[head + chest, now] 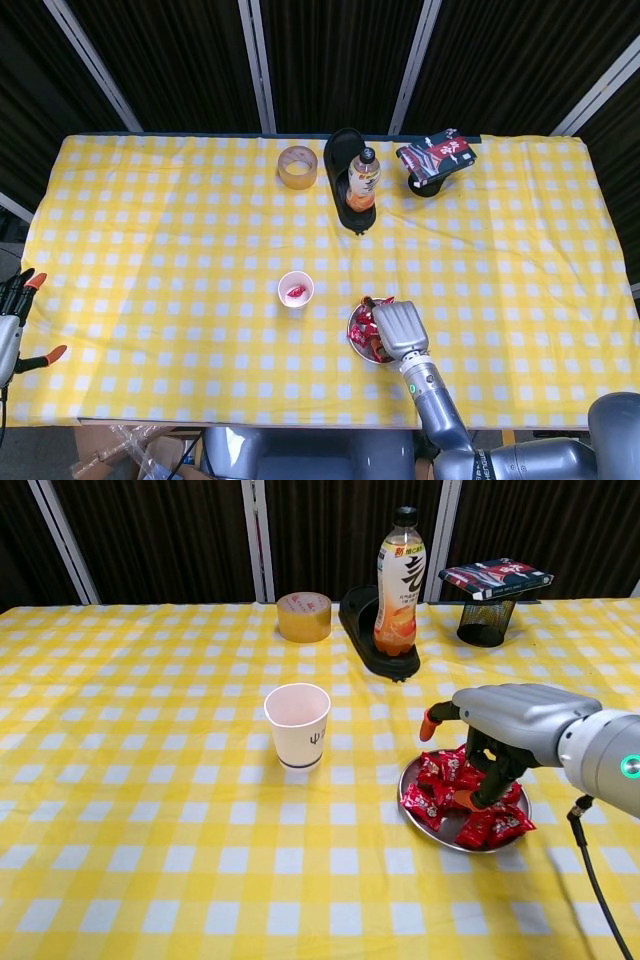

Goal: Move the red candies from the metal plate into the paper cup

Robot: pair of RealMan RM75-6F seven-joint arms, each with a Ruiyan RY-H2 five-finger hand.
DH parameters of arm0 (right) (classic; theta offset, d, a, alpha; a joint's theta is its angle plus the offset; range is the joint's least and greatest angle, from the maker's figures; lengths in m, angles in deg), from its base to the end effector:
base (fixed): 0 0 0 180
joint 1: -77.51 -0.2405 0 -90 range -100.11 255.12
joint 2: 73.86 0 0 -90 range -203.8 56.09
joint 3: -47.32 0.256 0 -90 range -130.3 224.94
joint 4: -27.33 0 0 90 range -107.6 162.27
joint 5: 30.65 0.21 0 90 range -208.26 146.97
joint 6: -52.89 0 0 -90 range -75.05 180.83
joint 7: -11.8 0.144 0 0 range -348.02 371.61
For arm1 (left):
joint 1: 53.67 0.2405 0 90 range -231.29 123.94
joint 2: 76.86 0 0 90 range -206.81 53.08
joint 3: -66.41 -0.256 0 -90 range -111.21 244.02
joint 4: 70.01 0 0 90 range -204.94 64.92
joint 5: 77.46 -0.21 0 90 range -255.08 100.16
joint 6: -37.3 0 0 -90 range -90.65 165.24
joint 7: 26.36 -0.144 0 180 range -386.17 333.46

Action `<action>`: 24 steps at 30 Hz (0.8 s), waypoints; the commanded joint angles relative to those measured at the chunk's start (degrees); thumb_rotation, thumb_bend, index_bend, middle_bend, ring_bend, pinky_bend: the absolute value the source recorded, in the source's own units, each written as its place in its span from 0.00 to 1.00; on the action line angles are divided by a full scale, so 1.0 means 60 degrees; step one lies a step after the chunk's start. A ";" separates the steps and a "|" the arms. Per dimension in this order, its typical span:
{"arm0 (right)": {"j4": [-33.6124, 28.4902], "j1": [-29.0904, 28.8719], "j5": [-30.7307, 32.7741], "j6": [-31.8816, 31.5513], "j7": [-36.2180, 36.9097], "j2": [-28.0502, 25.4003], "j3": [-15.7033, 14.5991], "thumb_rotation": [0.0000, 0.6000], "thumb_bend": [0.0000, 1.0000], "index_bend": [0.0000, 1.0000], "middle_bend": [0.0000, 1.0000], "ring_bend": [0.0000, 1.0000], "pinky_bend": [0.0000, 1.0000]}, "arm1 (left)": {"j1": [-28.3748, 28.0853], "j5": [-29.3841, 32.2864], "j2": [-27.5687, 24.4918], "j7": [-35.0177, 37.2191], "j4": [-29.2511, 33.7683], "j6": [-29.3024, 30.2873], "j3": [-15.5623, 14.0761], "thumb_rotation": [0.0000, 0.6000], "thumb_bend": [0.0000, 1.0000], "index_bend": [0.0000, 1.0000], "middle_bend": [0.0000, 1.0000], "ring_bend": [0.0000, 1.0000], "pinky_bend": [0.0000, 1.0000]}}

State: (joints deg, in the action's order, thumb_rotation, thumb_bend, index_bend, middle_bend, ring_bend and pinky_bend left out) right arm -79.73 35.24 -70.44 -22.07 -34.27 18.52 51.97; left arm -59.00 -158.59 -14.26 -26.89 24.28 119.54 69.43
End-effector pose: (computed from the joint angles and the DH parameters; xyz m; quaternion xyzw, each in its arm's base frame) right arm -0.1289 -0.2664 -0.0309 0.7245 -0.4417 0.2675 0.4565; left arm -0.3184 0.1833 0.1628 -0.5790 -0.4170 -0.3642 0.5985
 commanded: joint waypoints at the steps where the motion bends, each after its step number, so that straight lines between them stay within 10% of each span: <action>1: 0.0267 0.0106 0.0142 0.0060 0.0094 0.0094 -0.0023 1.00 0.36 0.25 0.89 0.92 0.95 | 0.0004 -0.0009 0.0000 0.0013 -0.0016 0.0006 -0.0002 1.00 0.05 0.00 0.00 0.00 0.00; 24: 0.0653 0.0526 0.0255 0.0308 0.0277 0.0039 -0.0136 1.00 0.36 0.38 0.89 0.92 0.95 | -0.0004 0.0064 -0.0010 -0.0048 0.0032 -0.0080 -0.0007 1.00 0.05 0.00 0.00 0.00 0.00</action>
State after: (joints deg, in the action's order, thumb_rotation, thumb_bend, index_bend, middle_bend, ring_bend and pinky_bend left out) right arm -75.98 38.28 -68.94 -20.36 -32.76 18.67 51.16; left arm -59.03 -158.20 -14.32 -27.18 24.48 119.06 69.39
